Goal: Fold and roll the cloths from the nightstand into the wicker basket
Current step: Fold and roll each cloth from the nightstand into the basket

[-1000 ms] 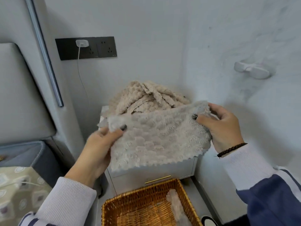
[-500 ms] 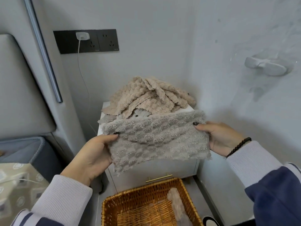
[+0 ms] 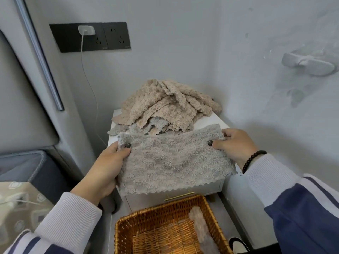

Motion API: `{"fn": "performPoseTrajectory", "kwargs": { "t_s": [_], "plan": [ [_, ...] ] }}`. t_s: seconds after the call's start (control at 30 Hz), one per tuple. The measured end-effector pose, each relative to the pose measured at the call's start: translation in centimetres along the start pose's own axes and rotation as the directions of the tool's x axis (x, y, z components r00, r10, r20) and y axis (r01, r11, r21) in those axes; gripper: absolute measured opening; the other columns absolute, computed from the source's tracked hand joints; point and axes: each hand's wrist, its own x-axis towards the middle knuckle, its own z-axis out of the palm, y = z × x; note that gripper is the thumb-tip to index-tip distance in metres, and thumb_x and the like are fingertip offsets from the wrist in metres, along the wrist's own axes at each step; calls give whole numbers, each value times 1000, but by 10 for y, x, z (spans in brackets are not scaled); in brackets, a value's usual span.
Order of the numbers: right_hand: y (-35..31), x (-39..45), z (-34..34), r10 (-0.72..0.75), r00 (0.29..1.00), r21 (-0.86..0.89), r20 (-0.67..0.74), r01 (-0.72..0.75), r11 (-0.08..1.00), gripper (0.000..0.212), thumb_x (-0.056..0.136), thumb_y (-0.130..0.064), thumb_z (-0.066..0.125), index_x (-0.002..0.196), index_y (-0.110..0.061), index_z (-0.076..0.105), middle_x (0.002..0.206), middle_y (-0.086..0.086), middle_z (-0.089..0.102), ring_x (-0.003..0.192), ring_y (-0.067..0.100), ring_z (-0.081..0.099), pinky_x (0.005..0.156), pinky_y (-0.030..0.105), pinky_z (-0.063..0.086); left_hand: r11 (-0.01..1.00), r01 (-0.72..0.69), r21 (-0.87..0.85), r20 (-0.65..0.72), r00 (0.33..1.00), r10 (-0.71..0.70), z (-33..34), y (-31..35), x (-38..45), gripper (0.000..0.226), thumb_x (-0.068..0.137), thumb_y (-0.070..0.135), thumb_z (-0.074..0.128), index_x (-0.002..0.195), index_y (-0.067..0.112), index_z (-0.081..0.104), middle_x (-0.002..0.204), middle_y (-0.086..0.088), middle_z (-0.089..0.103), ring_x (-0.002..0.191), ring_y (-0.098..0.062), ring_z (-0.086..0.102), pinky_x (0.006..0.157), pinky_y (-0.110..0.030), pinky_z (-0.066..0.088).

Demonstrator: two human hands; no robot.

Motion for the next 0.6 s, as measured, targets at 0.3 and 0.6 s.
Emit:
{"fn": "performPoseTrajectory", "kwargs": {
  "t_s": [0.3,0.6],
  "plan": [
    [-10,0,11,172,956,478,237,-269,836,74,67,18,69,135,10,41,119,24,62,111,31,61,99,41,48,982,-179,-52,-91,981,174,-17,5,-2,25,103,17,41,116,22,62,99,-1,75,88,-20,73,71,-37,58],
    [-10,-3,24,175,942,270,286,-255,929,31,82,7,63,112,3,61,111,22,67,97,34,66,81,47,56,990,-140,-21,-88,987,138,-35,-3,4,21,101,18,46,112,16,64,96,-5,75,82,-21,73,75,-38,56]
  ]
}}
